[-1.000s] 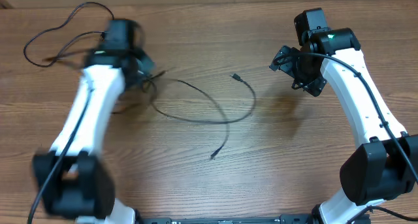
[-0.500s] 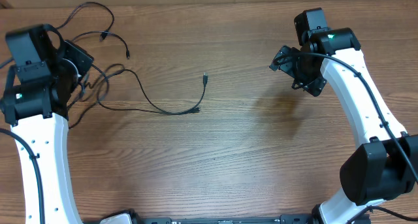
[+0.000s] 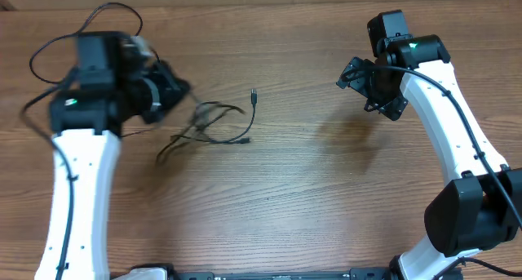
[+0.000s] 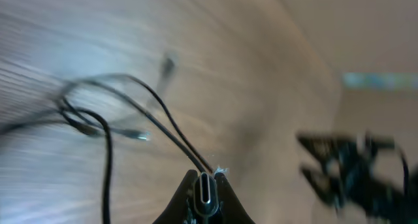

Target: Untangle cables

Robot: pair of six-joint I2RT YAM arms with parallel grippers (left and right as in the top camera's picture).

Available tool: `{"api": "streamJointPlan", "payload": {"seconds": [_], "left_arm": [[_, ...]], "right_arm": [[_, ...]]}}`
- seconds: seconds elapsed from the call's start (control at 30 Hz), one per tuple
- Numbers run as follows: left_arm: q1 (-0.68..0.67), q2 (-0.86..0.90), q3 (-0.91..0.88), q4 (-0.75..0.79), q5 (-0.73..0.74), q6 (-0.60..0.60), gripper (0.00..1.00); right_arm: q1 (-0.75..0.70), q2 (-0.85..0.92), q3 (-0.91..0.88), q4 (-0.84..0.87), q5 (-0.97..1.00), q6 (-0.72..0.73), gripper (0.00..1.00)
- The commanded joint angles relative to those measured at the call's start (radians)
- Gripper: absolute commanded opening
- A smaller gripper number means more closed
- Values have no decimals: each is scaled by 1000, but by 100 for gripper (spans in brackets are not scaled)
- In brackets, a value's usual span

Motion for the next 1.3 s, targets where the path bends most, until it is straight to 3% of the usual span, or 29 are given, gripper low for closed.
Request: {"api": "streamJointPlan", "payload": {"seconds": [0.0, 0.07, 0.23, 0.33, 0.5, 0.6, 0.7, 0.77, 0.93, 1.13, 1.27], "left_arm": [[-130, 37, 17, 31, 67, 24, 4], [-183, 59, 17, 48, 22, 24, 4], [-320, 140, 17, 60, -246, 24, 6], [-368, 192, 17, 43, -372, 25, 24], [-387, 264, 17, 18, -382, 73, 34], [-381, 276, 17, -24, -382, 142, 57], [-377, 269, 18, -72, -380, 154, 72], [-377, 268, 18, -107, -381, 154, 100], [-379, 271, 17, -132, -382, 138, 100], [-408, 301, 14, -39, -385, -67, 100], [-439, 354, 14, 35, -385, -109, 100]], "right_arm": [[-3, -1, -2, 2, -2, -4, 100], [-3, -1, -2, 2, -2, -4, 100], [-3, -1, -2, 2, -2, -4, 100], [-3, -1, -2, 2, -2, -4, 100], [-3, -1, -2, 2, -2, -4, 100], [-3, -1, -2, 2, -2, -4, 100], [-3, -1, -2, 2, -2, -4, 100], [-3, -1, -2, 2, -2, -4, 100], [-3, -1, -2, 2, -2, -4, 100], [-3, -1, -2, 2, -2, -4, 100], [-3, -1, -2, 2, -2, -4, 100]]}}
